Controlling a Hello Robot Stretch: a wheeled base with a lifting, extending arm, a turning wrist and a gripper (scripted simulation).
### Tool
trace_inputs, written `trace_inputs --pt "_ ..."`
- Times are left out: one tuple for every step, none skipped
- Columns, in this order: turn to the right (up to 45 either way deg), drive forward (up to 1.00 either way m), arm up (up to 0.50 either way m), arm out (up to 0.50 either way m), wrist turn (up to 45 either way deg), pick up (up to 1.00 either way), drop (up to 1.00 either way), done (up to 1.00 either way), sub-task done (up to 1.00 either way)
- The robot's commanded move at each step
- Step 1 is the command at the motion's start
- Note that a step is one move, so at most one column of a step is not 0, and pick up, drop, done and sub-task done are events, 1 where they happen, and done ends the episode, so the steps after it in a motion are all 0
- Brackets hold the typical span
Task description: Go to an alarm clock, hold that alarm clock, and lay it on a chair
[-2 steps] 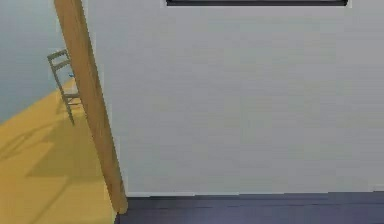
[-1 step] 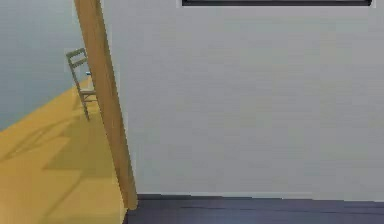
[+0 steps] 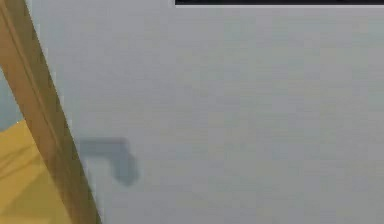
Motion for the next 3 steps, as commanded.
trace_inputs --pt "-45.0 0.00 0.00 0.00 0.0 0.00 0.00 0.00 0.00" --pt "-15.0 0.00 0.00 0.00 0.0 0.00 0.00 0.00 0.00" --pt "0.0 0.80 0.00 0.00 0.0 0.00 0.00 0.00 0.00"
